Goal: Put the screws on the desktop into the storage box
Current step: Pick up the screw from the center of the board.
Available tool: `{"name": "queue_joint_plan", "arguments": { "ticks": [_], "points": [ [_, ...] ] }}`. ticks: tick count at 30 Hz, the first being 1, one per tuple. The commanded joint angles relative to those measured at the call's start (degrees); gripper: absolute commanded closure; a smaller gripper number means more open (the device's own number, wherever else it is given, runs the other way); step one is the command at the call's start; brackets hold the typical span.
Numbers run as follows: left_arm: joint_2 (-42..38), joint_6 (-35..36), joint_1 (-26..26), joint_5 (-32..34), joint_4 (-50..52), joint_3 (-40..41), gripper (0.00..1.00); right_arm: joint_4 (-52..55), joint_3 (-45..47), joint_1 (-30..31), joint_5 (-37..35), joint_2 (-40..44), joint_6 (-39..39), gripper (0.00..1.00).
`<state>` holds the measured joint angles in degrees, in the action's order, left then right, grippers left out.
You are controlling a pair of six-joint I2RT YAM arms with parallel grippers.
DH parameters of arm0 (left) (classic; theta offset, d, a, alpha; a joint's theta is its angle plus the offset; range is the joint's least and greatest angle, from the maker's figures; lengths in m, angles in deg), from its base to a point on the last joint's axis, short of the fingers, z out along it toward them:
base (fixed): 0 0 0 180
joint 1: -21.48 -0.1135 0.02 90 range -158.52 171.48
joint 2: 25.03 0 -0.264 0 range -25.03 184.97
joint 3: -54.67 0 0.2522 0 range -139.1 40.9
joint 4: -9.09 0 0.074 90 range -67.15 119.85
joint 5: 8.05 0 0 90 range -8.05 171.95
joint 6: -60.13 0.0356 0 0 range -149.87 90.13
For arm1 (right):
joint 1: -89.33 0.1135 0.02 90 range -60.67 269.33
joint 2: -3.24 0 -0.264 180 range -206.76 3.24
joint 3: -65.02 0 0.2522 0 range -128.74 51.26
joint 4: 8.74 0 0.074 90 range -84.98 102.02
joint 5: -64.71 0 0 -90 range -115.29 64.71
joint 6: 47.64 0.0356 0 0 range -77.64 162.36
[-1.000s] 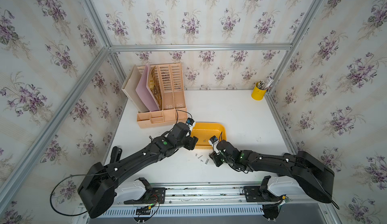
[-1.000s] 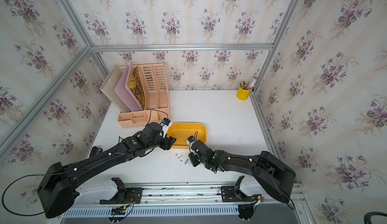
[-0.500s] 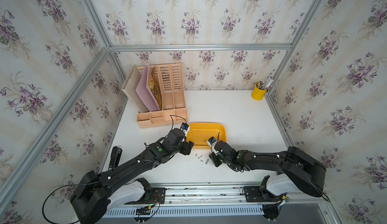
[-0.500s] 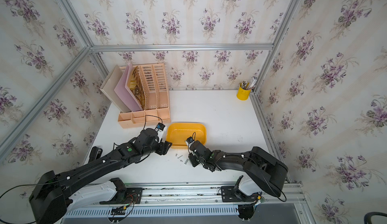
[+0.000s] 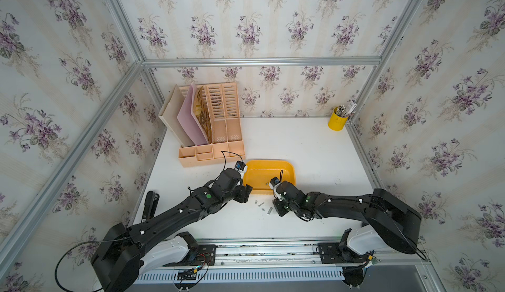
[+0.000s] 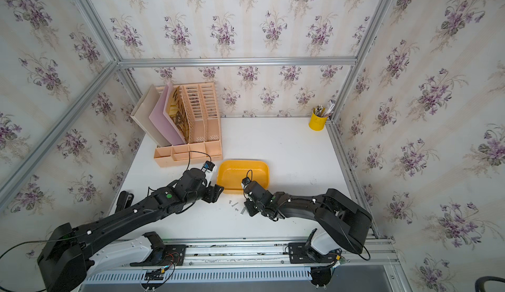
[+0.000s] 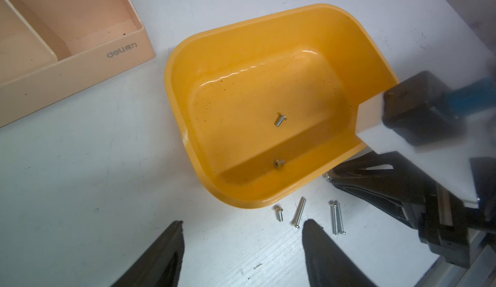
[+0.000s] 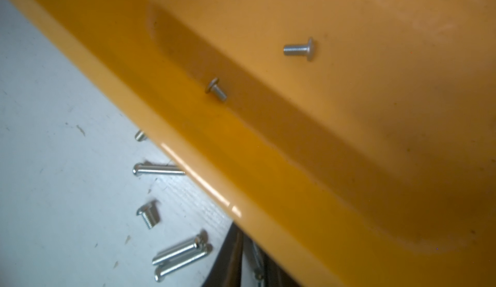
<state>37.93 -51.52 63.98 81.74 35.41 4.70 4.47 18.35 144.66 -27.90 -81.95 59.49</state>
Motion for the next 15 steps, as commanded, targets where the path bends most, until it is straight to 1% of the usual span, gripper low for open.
{"name": "queue_joint_plan", "arguments": {
  "ticks": [1,6,11,15],
  "points": [
    [-0.4,-0.2,-0.1,0.5,0.3,0.1,0.27,5.2,-1.1,0.1,0.8,-1.9,1.1,0.81],
    [-0.8,-0.3,-0.1,0.4,1.0,0.2,0.27,9.6,-3.3,0.1,0.0,-3.5,3.1,0.85],
    [-1.0,-0.4,-0.1,0.5,1.2,0.2,0.27,12.3,-4.1,0.6,-0.6,-2.6,4.1,0.82],
    [-0.8,-0.6,-0.1,0.3,1.1,0.2,0.27,13.6,-4.8,0.5,-0.8,-4.0,4.6,0.8]
  ]
}}
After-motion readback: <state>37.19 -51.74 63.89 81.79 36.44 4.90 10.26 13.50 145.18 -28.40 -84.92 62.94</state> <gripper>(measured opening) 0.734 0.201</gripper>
